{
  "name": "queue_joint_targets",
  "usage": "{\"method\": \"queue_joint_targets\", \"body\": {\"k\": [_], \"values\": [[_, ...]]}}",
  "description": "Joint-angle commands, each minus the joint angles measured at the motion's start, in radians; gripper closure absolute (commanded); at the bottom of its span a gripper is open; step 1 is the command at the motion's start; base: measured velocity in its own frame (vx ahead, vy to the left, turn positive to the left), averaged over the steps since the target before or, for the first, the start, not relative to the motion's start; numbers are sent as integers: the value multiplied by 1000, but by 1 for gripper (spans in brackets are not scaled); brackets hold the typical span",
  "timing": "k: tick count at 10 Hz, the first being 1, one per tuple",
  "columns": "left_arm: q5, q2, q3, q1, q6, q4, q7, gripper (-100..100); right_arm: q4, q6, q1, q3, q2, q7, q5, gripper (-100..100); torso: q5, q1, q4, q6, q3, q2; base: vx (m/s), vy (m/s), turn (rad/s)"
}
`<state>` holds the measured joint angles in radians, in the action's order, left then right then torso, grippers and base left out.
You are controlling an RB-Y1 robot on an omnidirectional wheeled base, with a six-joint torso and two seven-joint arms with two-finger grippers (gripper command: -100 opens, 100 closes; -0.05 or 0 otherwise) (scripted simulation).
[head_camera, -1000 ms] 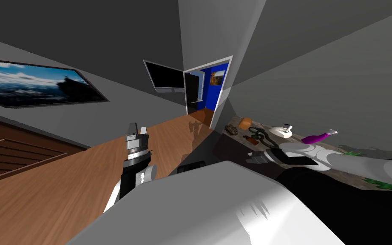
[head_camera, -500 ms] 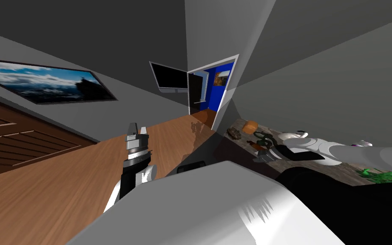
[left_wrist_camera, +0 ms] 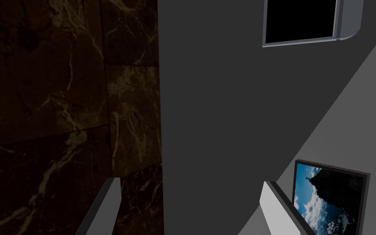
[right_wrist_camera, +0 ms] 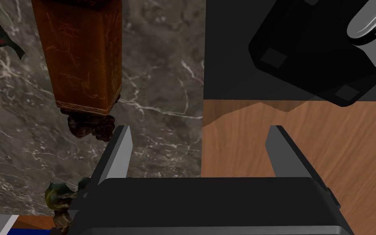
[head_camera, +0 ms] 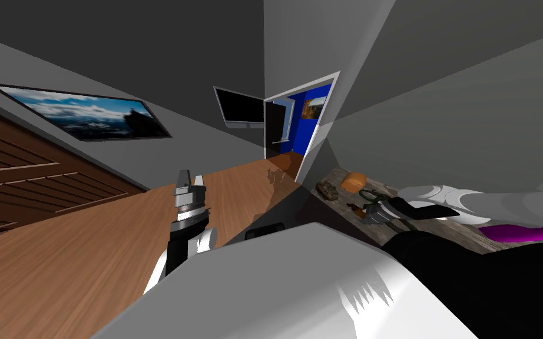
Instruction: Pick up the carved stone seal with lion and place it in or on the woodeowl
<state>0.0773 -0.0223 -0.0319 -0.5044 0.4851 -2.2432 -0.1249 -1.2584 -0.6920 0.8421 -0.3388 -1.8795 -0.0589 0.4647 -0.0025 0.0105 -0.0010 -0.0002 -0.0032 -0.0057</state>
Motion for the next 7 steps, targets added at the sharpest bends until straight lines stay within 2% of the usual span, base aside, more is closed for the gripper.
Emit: {"method": "queue_joint_targets", "body": {"k": [1, 4, 5, 6, 7], "values": [[0, 0, 0, 0, 0, 0, 0, 0, 4, 8, 9, -16, -20, 11, -29, -100, 0, 0, 0, 0, 0, 0, 43, -132, 88], [0, 0, 0, 0, 0, 0, 0, 0, 7, 28, 6, -85, -17, 15, -67, -100, 0, -1, 0, 0, 0, 0, 56, -152, 122], [0, 0, 0, 0, 0, 0, 0, 0, 7, 28, 6, -85, -17, 15, -67, -100, -1, 1, 0, 1, 0, -1, 34, -130, 35], [0, 0, 0, 0, 0, 0, 0, 0, -14, 36, 13, -114, 24, 16, -78, -100, 0, -1, 0, 1, 0, 1, 53, -123, 70], [0, 0, 0, 0, 0, 0, 0, 0, -13, 40, 15, -103, 0, 22, -84, -100, 0, -2, 0, 1, 0, 0, 30, -62, 23]]}}
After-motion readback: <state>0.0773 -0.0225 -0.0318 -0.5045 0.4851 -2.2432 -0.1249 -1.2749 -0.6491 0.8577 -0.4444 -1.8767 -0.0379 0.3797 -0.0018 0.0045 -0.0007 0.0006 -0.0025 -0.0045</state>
